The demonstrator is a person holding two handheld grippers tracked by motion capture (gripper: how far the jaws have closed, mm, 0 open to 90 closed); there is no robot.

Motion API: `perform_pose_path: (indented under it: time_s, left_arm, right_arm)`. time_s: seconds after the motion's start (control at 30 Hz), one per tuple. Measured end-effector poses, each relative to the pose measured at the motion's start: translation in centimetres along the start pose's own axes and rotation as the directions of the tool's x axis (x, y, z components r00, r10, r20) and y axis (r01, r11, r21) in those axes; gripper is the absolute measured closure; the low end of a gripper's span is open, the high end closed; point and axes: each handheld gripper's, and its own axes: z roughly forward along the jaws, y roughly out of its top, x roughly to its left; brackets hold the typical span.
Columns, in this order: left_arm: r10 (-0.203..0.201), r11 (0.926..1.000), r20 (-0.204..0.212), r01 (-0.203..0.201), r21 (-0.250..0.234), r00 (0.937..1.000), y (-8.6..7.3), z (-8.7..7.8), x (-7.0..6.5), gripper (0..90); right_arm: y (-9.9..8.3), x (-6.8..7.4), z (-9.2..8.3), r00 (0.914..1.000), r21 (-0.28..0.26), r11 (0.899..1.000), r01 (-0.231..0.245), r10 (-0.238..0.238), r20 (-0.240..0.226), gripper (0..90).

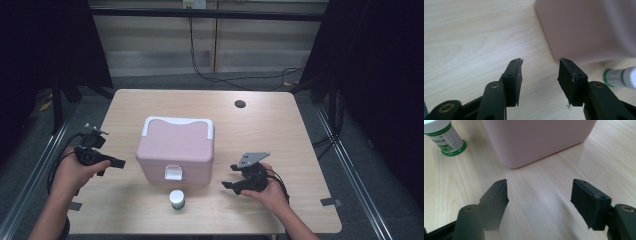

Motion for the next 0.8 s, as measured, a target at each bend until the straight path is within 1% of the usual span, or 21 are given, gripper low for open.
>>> perform_pose_path:
  time_s: [0.03,0.1,0.13,0.2,0.23,0.27,0.3,0.33,0.4,0.43,0.47,0.5,0.53,0.57,0.67,0.7,0.73,0.77,0.8]
  left_arm:
    - [-0.001,1.0,0.003,0.001,0.002,1.0,0.4,-0.3,-0.2,55.1]
    - [0.003,1.0,-0.01,-0.003,0.006,0.9999,1.1,-0.7,-0.4,58.0]
    - [0.006,0.9999,-0.015,-0.005,0.009,0.9999,1.3,-0.8,-0.6,61.9]
    - [0.007,0.9999,-0.012,-0.007,0.01,0.9999,1.6,-0.9,-0.6,64.6]
    - [0.006,1.0,-0.013,-0.006,0.007,0.9999,2.0,-0.9,-0.9,68.4]
    - [0.006,1.0,-0.013,-0.006,0.007,0.9999,2.0,-0.9,-0.9,69.8]
    - [-0.002,1.0,-0.01,0.002,-0.008,1.0,2.4,-0.8,-0.9,73.0]
    - [0.005,1.0,-0.004,-0.005,-0.002,1.0,2.5,-0.7,-0.9,77.5]
    - [0.004,1.0,-0.004,-0.004,-0.006,1.0,2.5,-0.5,-0.9,80.4]
    - [0.003,0.9997,0.013,-0.002,-0.023,0.9999,2.7,-0.3,-1.1,82.9]
    - [0.003,0.9997,0.013,-0.002,-0.023,0.9999,2.7,-0.3,-1.1,83.8]
    - [0.007,0.9988,0.038,-0.005,-0.049,0.9993,2.9,-0.3,-1.2,84.6]
    - [0.007,0.9988,0.038,-0.005,-0.049,0.9993,2.9,-0.3,-1.2,85.0]
    - [0.01,0.9977,0.059,-0.006,-0.068,0.9982,3.1,-0.2,-1.5,85.0]
    - [0.024,0.9968,0.114,-0.015,-0.078,0.9932,3.4,0.1,-1.9,86.1]
    - [0.038,0.9969,0.116,-0.029,-0.073,0.9925,3.5,0.2,-2.2,87.7]
    - [0.038,0.9969,0.116,-0.029,-0.073,0.9925,3.5,0.2,-2.2,88.8]
    - [0.042,0.9964,0.116,-0.033,-0.078,0.9924,3.8,0.3,-2.7,90.0]
    - [0.045,0.9966,0.102,-0.037,-0.073,0.9938,3.9,0.3,-2.8,90.0]
  right_arm:
    - [0.0,0.0,0.0,1.0,-0.001,1.0,-0.003,0.003,-0.005,29.3]
    - [0.1,0.0,0.1,0.9998,0.001,1.0,-0.013,0.013,-0.013,29.3]
    - [0.1,0.0,0.2,0.9997,0.002,1.0,-0.014,0.014,-0.018,29.3]
    - [0.2,0.1,0.2,0.9997,0.005,1.0,-0.014,0.015,-0.022,29.3]
    - [0.4,0.1,0.4,0.9991,-0.008,1.0,-0.029,0.029,-0.031,29.3]
    - [0.5,0.2,0.5,0.9992,-0.01,1.0,-0.024,0.024,-0.032,29.3]
    - [0.7,0.3,0.5,0.9996,-0.005,1.0,-0.008,0.008,-0.027,29.2]
    - [1.0,0.3,0.5,0.9996,-0.007,1.0,0.006,-0.007,-0.028,29.3]
    - [1.2,0.4,0.5,0.9995,-0.013,1.0,0.004,-0.004,-0.031,29.3]
    - [1.6,0.4,0.4,0.9994,-0.034,0.999,-0.004,0.003,-0.034,29.3]
    - [1.7,0.4,0.4,0.9993,-0.038,0.999,-0.005,0.004,-0.038,29.2]
    - [1.9,0.4,0.4,0.9992,-0.041,0.999,0.0,-0.001,-0.041,29.2]
    - [1.9,0.4,0.4,0.9992,-0.041,0.999,0.0,-0.001,-0.041,29.2]
    - [2.3,0.4,0.6,0.9988,-0.045,0.999,0.011,-0.013,-0.047,28.4]
    - [2.6,0.5,0.7,0.9984,-0.041,0.999,0.015,-0.017,-0.054,28.2]
    - [2.7,0.5,0.8,0.9982,-0.042,0.999,0.023,-0.025,-0.055,28.1]
    - [2.8,0.5,0.8,0.9981,-0.037,0.999,0.029,-0.031,-0.053,28.1]
    - [2.9,0.5,0.8,0.9979,-0.04,0.999,0.032,-0.034,-0.055,28.1]
    - [3.0,0.5,0.8,0.9977,-0.042,0.999,0.033,-0.036,-0.058,28.1]
